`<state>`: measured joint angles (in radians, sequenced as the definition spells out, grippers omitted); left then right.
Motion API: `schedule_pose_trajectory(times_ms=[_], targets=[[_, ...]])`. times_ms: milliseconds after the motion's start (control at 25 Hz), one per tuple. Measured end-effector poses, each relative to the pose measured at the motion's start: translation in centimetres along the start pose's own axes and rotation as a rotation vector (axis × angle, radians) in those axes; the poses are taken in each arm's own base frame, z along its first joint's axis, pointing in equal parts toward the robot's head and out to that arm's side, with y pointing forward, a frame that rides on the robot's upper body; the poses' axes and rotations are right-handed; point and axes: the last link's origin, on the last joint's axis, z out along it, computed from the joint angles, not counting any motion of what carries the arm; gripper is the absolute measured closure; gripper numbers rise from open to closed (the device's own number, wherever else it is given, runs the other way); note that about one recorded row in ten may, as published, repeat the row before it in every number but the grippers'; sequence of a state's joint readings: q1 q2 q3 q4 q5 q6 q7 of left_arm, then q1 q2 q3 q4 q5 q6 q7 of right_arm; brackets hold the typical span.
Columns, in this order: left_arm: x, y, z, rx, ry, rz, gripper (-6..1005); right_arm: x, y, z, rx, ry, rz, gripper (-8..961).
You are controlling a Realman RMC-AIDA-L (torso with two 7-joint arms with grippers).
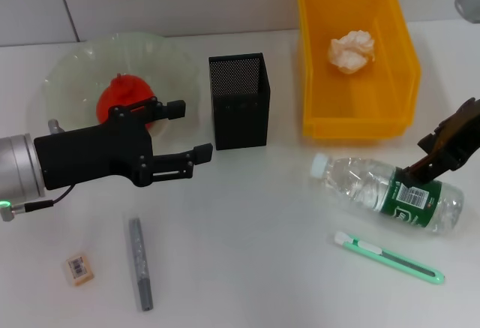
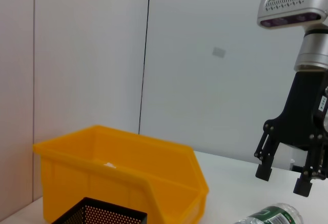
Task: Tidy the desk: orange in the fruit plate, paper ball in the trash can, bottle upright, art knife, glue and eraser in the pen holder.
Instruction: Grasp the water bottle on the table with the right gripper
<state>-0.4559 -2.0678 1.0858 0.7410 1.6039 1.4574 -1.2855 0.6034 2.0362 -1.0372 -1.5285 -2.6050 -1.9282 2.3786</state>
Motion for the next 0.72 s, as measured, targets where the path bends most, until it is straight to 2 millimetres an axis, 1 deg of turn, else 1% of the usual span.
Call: schedule_pose_trajectory(times_ms=[320, 440, 720], targets=[[0.0, 0.0, 0.0, 0.001, 0.0, 0.0, 166, 0.1, -0.7, 0.8, 0.013, 0.025, -0.023, 161], [0.0, 0.0, 0.0, 0.001, 0.0, 0.0, 166, 0.2, -1.0, 1.4, 0.017, 0.063, -0.027, 158], [0.0, 0.0, 0.0, 0.001, 0.0, -0.002, 167, 0.3, -1.0, 1.9, 0.018, 0.089, -0.047, 151]])
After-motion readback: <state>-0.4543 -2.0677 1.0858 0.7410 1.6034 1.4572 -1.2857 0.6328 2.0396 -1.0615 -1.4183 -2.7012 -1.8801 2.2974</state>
